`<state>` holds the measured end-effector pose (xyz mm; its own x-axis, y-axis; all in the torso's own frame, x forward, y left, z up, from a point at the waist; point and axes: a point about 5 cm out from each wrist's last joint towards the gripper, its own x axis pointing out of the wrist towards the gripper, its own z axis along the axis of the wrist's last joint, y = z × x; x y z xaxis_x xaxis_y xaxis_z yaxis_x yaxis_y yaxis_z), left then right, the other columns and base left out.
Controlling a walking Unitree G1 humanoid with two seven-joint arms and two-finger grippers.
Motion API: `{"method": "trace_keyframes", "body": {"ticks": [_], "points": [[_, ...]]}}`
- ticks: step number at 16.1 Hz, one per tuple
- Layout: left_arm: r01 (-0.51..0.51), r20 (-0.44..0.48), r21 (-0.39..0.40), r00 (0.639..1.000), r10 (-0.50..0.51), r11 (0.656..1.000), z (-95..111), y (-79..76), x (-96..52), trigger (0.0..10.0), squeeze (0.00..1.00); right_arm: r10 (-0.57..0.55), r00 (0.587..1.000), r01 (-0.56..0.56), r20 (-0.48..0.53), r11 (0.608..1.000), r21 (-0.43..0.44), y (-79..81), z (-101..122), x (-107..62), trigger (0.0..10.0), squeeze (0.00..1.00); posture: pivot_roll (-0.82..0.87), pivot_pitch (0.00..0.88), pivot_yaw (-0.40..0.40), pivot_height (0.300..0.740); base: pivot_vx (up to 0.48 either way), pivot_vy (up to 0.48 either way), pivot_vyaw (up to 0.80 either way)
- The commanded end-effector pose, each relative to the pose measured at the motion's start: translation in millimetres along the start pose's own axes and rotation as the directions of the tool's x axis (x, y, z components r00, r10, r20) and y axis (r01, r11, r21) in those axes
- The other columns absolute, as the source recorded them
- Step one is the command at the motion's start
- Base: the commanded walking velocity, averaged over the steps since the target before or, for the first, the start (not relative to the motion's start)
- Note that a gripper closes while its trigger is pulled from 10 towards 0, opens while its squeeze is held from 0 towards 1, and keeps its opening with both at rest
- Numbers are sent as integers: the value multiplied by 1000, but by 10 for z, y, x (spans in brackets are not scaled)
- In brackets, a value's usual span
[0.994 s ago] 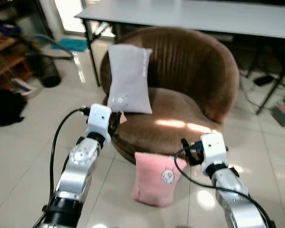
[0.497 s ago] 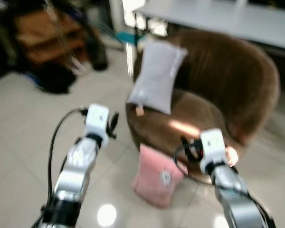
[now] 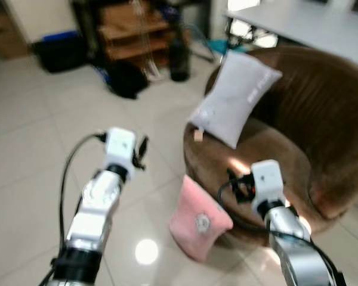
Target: Move the pillow to the sofa from floor
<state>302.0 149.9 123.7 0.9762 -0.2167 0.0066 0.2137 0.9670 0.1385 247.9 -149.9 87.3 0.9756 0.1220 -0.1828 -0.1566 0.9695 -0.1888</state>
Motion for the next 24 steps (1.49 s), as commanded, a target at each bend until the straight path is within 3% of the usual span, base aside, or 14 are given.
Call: {"method": "trace_keyframes", "body": {"ticks": [1, 7, 11, 14, 21, 24], "points": [[39, 46, 6, 998, -39, 999, 80, -109, 33, 10000, 0, -60, 998, 60, -12, 998, 11, -117, -45, -29, 10000, 0, -81, 5, 65, 740, 0, 0, 0], [57, 132, 63, 989, -65, 996, 127, -105, -6, 10000, 0, -71, 996, 71, 45, 997, -5, -123, -24, -53, 10000, 0, -80, 6, 71, 740, 44, 0, 0], [75, 139, 61, 987, -83, 995, 120, -126, -2, 10000, 0, -33, 998, 34, 48, 999, -31, -72, -27, -56, 10000, 0, -80, 5, 71, 740, 307, 0, 545], [81, 139, 62, 986, -89, 995, 109, -126, -3, 10000, 0, -81, 996, 81, 34, 997, -8, -111, -52, -46, 10000, 0, -79, 0, 72, 740, 370, 0, 0], [84, 131, 67, 987, -92, 994, 84, -117, 7, 10000, 0, -75, 997, 75, 37, 997, -5, -98, -61, -33, 10000, 0, -78, 0, 71, 740, 363, 0, 0], [69, 121, 51, 990, -74, 996, 58, -93, 13, 10000, 0, -46, 998, 45, 37, 999, 27, -72, -67, -29, 10000, 0, -78, 0, 73, 740, 0, 0, 0]]}}
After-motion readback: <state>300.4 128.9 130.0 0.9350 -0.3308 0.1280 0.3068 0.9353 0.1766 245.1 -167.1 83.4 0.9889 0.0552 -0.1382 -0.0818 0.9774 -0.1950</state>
